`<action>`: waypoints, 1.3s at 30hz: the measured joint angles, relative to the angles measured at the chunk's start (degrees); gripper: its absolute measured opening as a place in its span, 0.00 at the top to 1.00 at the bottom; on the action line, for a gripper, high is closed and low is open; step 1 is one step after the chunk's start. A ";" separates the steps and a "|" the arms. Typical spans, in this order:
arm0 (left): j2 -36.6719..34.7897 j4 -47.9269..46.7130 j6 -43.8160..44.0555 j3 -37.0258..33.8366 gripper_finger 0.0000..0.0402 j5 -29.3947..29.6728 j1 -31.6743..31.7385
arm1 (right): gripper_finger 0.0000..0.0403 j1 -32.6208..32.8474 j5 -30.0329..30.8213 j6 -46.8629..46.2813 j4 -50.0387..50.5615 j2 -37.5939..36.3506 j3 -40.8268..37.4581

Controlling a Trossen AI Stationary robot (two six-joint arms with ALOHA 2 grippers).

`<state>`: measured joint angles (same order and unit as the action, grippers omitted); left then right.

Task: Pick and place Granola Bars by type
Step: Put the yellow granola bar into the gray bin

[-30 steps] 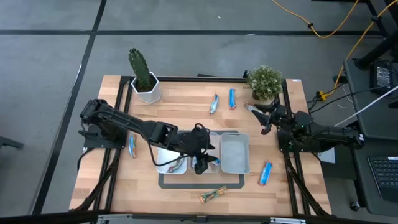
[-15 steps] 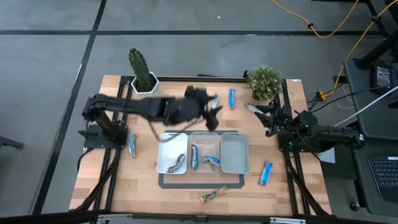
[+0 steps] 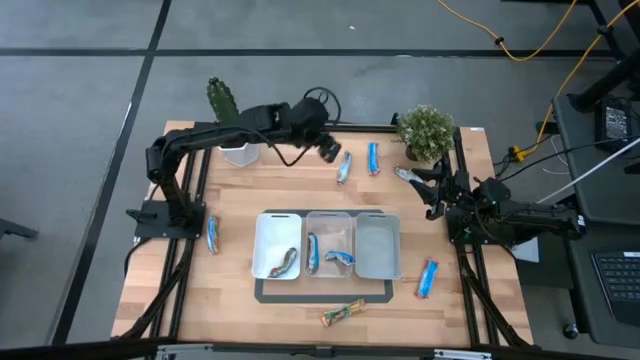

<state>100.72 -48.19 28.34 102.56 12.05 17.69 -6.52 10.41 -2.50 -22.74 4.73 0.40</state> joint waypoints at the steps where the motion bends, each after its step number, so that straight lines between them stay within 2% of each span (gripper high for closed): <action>1: 0.08 -3.12 0.56 0.00 0.46 0.01 -0.02 | 0.58 0.01 0.07 -0.01 0.04 0.00 -0.01; 8: 0.36 -27.56 8.25 0.00 0.46 4.17 -4.33 | 0.58 -0.14 3.69 1.38 0.20 0.00 0.01; 13: 0.89 -42.52 19.72 -0.13 0.46 10.05 -10.83 | 0.58 -0.12 6.29 5.58 0.24 0.00 0.01; 17: -2.84 -39.68 28.63 -6.02 0.46 9.54 -16.28 | 0.58 -0.14 8.91 6.00 0.56 0.00 0.00; 21: -6.41 -42.06 43.06 -16.62 0.46 7.91 -22.88 | 0.58 -0.14 10.12 5.87 1.13 0.05 0.00; 26: -12.17 -41.88 63.32 -30.22 0.46 -0.58 -32.17 | 0.58 -0.14 10.56 5.59 1.72 0.09 0.01; 32: -18.16 -41.48 85.91 -40.55 0.46 -6.96 -41.70 | 0.58 -0.14 10.54 4.30 2.17 0.11 0.01; 35: -19.95 -39.13 92.11 -44.83 0.46 -8.45 -45.09 | 0.58 -0.14 10.54 4.17 3.07 0.20 0.01; 39: -20.40 -31.43 93.04 -50.36 0.46 -10.98 -46.98 | 0.58 -0.14 10.54 4.06 4.13 0.20 0.01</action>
<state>80.31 -79.62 121.38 52.20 1.07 -29.29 -6.66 20.95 1.56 -18.61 4.93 0.40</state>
